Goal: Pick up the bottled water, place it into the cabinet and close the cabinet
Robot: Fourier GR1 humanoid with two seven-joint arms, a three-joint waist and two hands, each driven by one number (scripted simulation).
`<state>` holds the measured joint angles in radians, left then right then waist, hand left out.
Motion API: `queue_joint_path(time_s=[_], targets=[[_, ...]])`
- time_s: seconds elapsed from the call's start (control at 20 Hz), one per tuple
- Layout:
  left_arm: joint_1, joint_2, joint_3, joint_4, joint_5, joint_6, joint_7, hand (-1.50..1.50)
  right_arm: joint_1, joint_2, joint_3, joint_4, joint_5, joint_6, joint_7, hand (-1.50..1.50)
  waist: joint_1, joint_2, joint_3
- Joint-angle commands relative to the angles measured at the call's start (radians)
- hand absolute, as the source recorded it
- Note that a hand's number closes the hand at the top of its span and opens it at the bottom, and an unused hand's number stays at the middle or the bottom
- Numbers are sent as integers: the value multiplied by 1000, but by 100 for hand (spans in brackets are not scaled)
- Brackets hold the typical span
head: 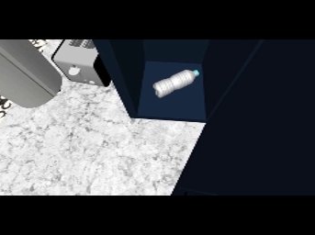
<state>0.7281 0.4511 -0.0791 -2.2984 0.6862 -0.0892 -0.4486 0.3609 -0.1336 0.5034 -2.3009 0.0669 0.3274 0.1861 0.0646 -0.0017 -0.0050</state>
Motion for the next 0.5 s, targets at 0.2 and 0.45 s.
queue_joint_path(time_s=[0.2, 0.45], targets=[[128, 42, 154, -9, 137, -154, -31, -150, -295, 130, 143, 135, -144, -185, 195, 150, 7, 2, 2], [188, 25, 228, -33, 203, -191, -13, -150, -560, 132, 99, 255, -253, -382, 264, 150, -19, 2, 4]])
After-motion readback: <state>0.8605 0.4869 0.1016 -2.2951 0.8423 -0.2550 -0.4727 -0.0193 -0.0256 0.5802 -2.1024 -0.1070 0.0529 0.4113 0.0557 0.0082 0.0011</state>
